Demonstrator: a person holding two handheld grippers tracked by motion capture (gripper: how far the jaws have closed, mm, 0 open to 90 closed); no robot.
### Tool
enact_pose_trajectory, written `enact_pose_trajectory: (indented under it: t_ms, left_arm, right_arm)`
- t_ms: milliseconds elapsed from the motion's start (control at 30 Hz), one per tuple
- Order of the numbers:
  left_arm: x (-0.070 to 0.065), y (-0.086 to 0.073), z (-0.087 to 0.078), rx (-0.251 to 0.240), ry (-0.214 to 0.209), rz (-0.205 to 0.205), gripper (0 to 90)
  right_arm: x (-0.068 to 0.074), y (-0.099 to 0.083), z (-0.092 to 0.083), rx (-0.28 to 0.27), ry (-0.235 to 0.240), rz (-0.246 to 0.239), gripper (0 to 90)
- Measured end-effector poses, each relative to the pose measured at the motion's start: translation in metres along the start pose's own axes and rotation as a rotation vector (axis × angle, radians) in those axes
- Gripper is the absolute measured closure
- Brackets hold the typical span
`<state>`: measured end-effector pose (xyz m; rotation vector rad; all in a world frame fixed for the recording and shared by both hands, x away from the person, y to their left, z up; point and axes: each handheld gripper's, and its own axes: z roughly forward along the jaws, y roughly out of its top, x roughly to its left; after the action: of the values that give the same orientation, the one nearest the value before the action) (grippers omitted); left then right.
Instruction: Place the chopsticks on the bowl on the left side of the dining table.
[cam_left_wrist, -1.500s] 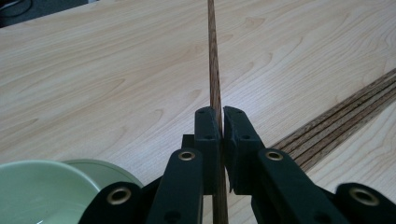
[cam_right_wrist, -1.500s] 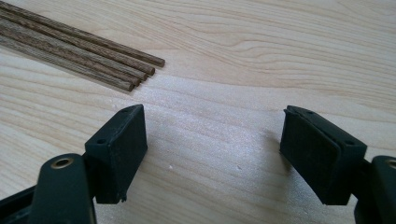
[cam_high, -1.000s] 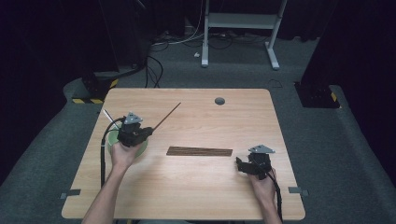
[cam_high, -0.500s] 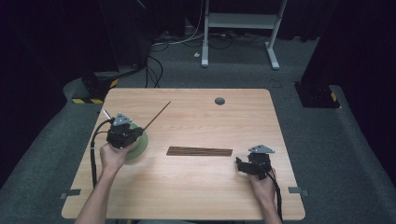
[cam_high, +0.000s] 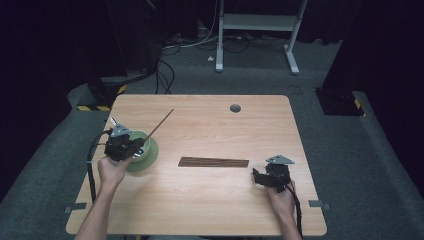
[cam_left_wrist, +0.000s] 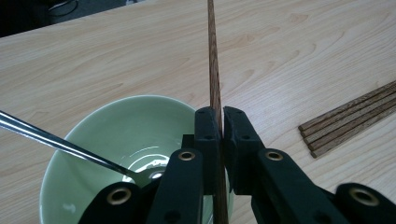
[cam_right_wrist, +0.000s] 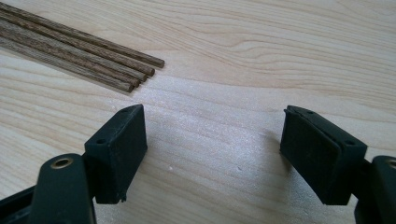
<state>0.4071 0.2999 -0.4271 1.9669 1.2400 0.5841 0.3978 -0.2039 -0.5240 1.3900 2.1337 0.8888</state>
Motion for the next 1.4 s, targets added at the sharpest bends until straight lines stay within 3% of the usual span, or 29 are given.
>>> enact_pose_trajectory:
  t_ms: [767,1200,1400]
  left_arm:
    - [0.034,-0.029,-0.012,0.009,0.043,-0.062,84.0]
    - [0.045,-0.037,-0.010,0.049,0.071,-0.035,84.0]
    - [0.052,-0.039,-0.008,0.053,0.067,-0.055,83.9]
  right_arm:
    - [0.000,0.000,0.000,0.000,-0.001,0.001,22.2]
    - [0.000,0.000,0.000,0.000,-0.001,0.002,22.3]
    - [0.000,0.000,0.000,0.000,-0.001,0.002,22.3]
